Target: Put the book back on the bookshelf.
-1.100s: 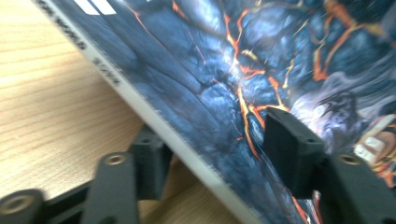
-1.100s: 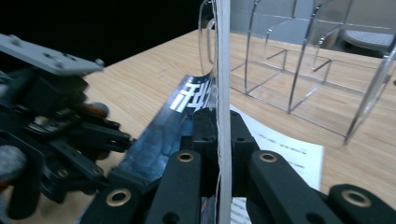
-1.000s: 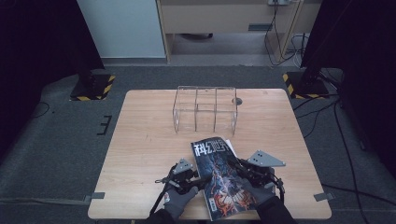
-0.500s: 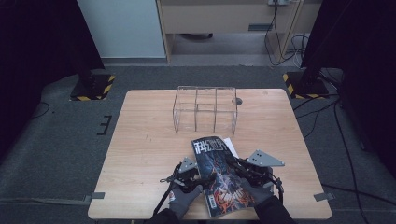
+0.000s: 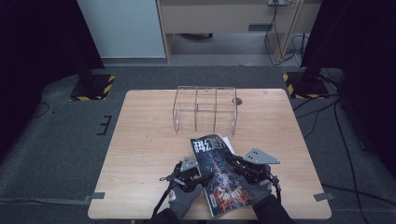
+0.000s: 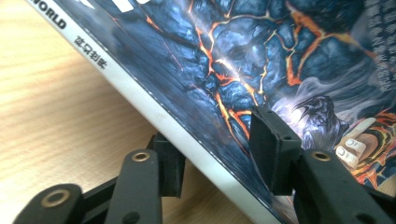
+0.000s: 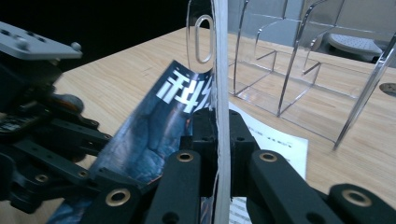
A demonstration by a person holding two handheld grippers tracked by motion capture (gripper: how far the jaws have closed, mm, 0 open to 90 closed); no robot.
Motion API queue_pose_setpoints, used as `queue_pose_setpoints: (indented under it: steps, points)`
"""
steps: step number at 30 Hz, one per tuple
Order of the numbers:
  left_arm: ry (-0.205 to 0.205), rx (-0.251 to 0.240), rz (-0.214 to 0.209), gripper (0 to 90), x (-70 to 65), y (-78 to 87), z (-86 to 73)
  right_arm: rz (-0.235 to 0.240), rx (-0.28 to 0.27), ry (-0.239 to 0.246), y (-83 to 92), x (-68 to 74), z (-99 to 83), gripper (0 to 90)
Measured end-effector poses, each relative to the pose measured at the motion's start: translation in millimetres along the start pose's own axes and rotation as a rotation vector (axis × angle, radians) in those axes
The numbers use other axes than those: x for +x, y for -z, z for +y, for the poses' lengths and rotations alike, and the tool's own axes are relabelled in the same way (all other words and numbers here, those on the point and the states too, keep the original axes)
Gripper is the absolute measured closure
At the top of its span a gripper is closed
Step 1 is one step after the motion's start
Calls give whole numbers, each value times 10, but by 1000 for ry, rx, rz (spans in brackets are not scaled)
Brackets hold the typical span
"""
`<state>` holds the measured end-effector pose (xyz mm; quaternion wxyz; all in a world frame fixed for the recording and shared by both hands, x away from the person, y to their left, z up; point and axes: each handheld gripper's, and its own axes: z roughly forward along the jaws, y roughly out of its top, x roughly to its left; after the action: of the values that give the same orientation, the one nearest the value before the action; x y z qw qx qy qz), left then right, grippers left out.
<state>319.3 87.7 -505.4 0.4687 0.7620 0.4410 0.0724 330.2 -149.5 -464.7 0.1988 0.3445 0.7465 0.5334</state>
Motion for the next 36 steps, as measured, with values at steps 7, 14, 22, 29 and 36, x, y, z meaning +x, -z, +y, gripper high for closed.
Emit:
queue_pose_setpoints:
  steps: [7, 14, 22, 29, 36]
  points:
    - [-70, -65, 62, 638, 46, 180, 162, -23, -62, -3, -74, -68, 93, 853]
    - [-96, -103, 90, 690, 112, 334, 264, -36, -108, 15, -236, -97, 140, 841]
    - [-158, -174, 135, 713, 101, 490, 394, -38, -149, 11, -316, -105, 274, 849]
    - [-187, -182, 147, 733, 114, 541, 388, -37, -177, 50, -357, -84, 347, 832]
    - [-237, -186, 143, 748, 54, 552, 430, -35, -151, -4, -367, -165, 284, 832]
